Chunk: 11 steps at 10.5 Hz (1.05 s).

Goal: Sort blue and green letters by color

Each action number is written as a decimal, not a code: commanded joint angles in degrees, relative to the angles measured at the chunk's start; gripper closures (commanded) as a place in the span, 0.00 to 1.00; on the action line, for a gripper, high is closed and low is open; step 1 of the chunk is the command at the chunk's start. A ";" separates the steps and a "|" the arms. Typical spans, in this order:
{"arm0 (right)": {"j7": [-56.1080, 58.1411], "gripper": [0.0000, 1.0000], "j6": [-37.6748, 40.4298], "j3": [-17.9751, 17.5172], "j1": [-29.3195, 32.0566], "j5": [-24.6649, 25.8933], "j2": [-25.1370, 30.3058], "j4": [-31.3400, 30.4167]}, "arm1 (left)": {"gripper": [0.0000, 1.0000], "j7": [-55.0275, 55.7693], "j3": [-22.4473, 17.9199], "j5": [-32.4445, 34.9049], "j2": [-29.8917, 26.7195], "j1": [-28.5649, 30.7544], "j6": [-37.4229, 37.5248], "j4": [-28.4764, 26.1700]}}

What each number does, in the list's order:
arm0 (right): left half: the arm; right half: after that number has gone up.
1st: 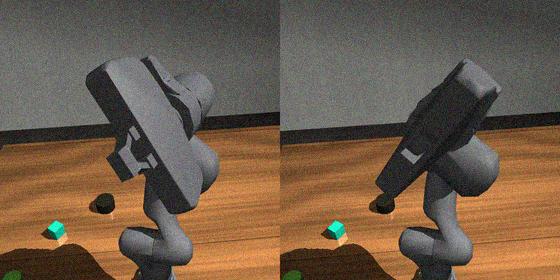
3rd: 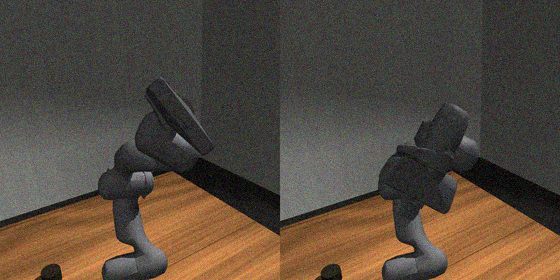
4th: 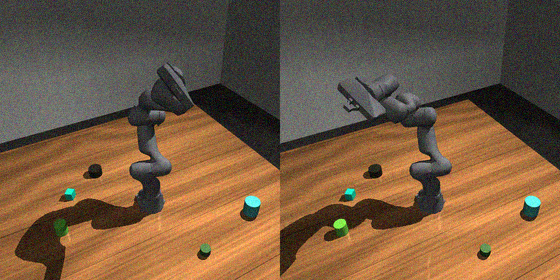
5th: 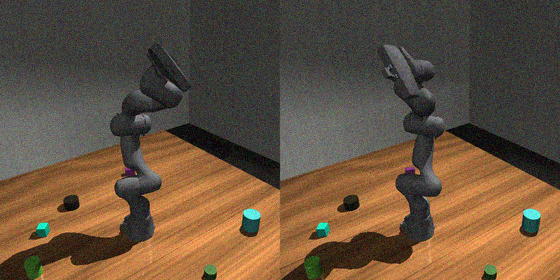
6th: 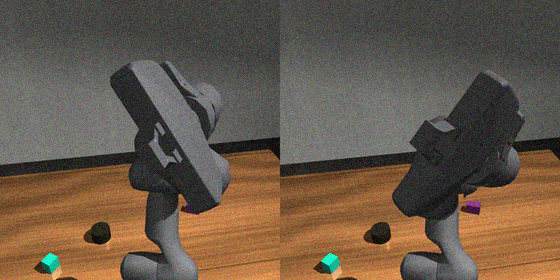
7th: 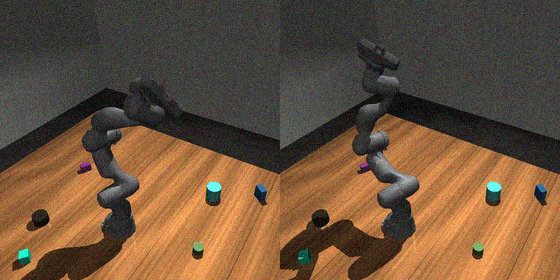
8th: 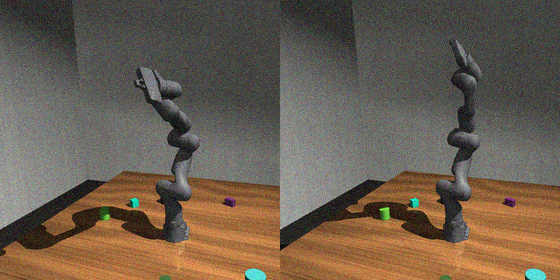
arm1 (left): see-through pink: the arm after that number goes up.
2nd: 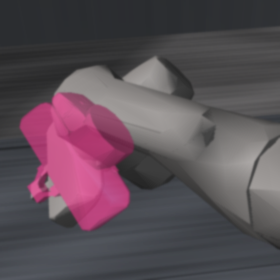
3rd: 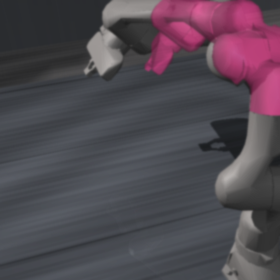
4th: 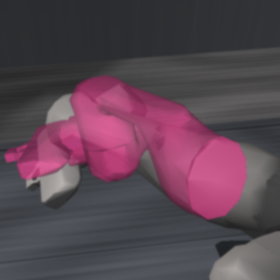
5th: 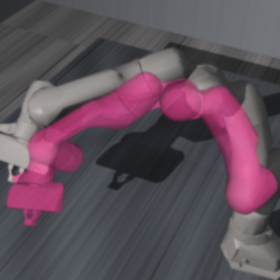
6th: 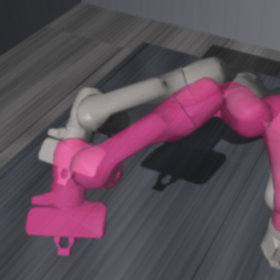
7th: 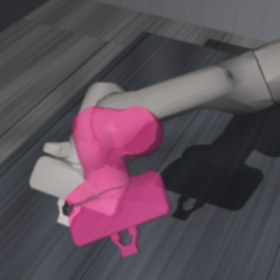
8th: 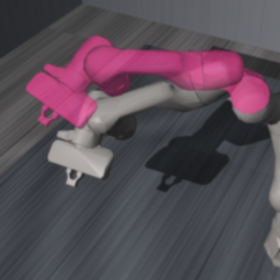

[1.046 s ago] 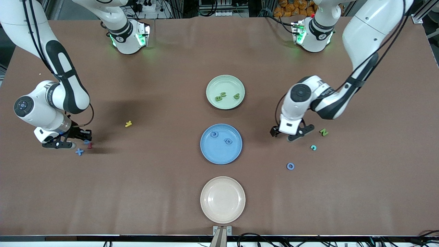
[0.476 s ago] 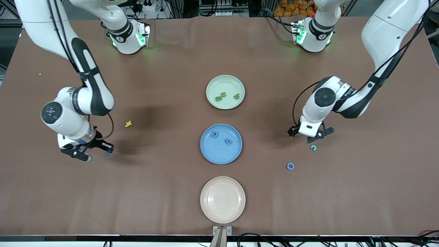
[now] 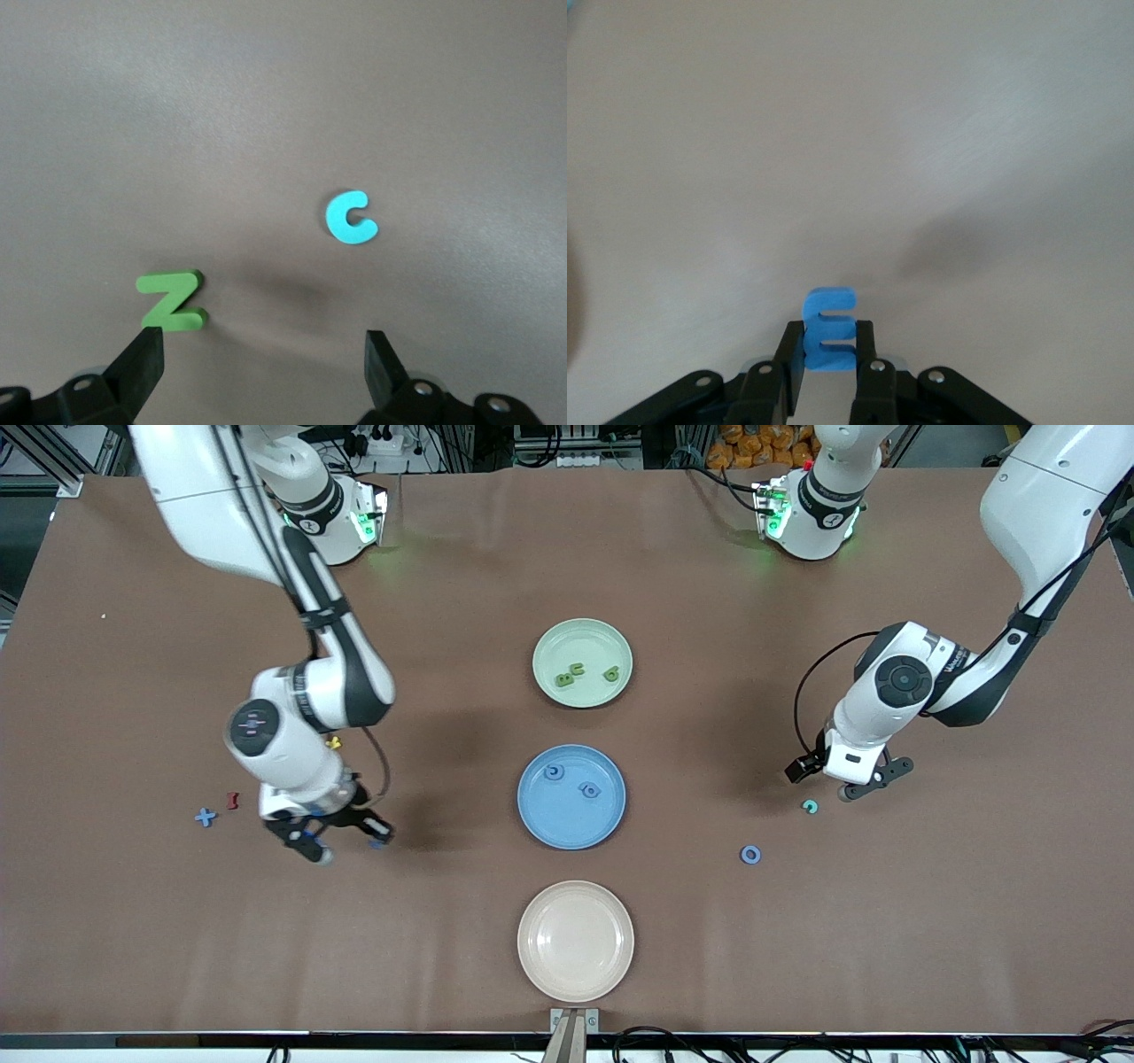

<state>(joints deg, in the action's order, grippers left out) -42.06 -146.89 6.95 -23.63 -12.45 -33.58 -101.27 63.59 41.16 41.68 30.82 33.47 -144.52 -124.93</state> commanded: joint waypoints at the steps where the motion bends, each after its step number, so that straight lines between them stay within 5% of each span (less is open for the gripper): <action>1: -10.73 0.89 0.90 -1.50 -5.18 -1.26 -5.61 8.36 | 0.00 -2.76 0.95 2.70 0.47 4.13 -2.86 -1.02; 6: -22.88 0.88 0.20 -3.77 -12.84 -1.17 -11.85 16.18 | 0.00 -6.20 0.33 2.79 3.19 6.87 -2.87 -1.02; 8: -26.48 0.80 0.11 -5.71 -14.15 -1.17 -12.48 18.47 | 0.00 -6.20 0.33 2.88 3.28 6.87 -2.87 -1.19; 9: -27.97 0.58 0.20 -6.15 -14.59 -1.09 -12.48 18.91 | 0.00 -6.20 0.24 2.88 3.29 6.87 -2.78 -1.28; 10: -28.34 0.01 0.20 -6.16 -15.29 -0.65 -12.48 18.92 | 0.00 -6.20 0.24 2.88 3.29 6.87 -2.87 -1.28; 11: -27.90 0.00 0.29 -6.16 -15.30 -0.47 -12.48 18.92 | 0.00 -6.20 0.24 2.88 3.29 6.87 -2.78 -1.37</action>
<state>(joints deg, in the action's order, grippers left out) -69.16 -147.09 0.93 -38.62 -12.57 -44.73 -84.55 57.57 40.98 42.89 34.24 39.48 -146.40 -125.51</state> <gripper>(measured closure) 0.573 0.000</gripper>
